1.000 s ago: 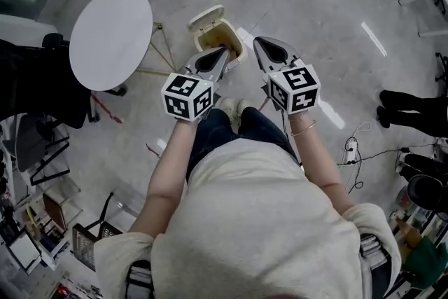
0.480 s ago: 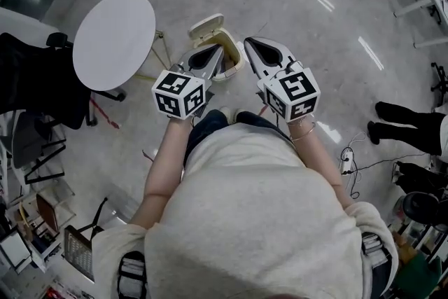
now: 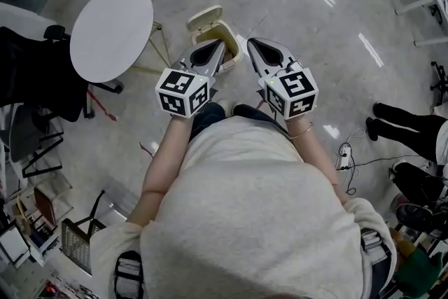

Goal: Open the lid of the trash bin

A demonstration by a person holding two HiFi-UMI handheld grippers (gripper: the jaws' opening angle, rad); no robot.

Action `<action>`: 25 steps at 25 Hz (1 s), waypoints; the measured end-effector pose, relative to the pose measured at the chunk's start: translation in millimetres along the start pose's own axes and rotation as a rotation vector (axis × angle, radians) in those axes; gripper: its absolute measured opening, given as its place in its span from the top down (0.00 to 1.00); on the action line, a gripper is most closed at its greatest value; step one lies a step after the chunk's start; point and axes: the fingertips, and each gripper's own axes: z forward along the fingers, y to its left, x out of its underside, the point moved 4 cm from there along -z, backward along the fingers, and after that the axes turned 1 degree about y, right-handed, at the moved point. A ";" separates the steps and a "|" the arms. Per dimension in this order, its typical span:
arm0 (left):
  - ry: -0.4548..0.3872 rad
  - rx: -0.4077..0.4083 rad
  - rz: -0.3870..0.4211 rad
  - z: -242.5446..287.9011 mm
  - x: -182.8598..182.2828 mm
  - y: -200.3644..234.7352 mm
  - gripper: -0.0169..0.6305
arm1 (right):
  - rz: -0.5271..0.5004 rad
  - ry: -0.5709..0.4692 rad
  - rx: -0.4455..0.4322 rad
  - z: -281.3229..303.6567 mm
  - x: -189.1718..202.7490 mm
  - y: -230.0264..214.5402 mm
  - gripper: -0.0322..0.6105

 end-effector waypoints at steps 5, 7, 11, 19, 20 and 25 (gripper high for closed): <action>0.036 0.014 0.001 2.8 8.5 -3.0 0.96 | -0.016 0.009 -0.016 0.8 1.5 4.5 0.94; 0.045 0.014 0.009 4.1 10.3 -6.3 0.96 | -0.018 0.009 -0.020 -1.1 2.0 5.1 0.94; 0.060 0.014 0.024 3.8 9.9 -6.8 0.96 | 0.001 0.002 -0.015 -0.2 -1.4 5.6 0.94; 0.052 0.017 0.020 4.2 9.7 -7.3 0.96 | -0.005 0.010 -0.032 1.6 -0.2 7.5 0.94; 0.052 0.017 0.021 3.8 9.6 -7.3 0.96 | -0.007 0.012 -0.032 1.5 -0.1 8.0 0.94; 0.055 0.021 0.006 5.4 11.7 -6.6 0.96 | 0.002 0.012 -0.033 0.1 0.5 6.4 0.94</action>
